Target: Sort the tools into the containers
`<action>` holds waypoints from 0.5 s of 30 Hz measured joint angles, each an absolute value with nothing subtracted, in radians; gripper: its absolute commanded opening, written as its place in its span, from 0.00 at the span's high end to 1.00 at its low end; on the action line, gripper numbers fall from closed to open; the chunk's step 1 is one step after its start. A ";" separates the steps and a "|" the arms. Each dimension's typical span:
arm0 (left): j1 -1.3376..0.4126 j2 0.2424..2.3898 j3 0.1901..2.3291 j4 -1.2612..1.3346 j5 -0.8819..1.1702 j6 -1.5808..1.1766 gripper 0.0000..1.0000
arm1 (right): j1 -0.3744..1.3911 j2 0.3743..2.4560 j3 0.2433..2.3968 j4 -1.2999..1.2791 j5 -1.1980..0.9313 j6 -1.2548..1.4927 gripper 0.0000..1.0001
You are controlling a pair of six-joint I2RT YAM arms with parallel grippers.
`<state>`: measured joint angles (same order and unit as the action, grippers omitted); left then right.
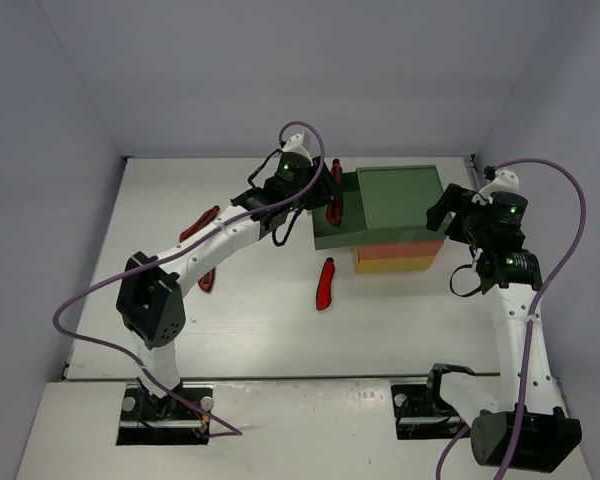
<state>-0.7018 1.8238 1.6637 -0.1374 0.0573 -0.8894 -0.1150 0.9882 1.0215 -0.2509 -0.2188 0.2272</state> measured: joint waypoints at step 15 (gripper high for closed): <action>-0.732 1.824 1.696 -0.226 0.051 -0.732 0.44 | -0.105 0.985 1.011 -0.252 -0.221 0.227 0.19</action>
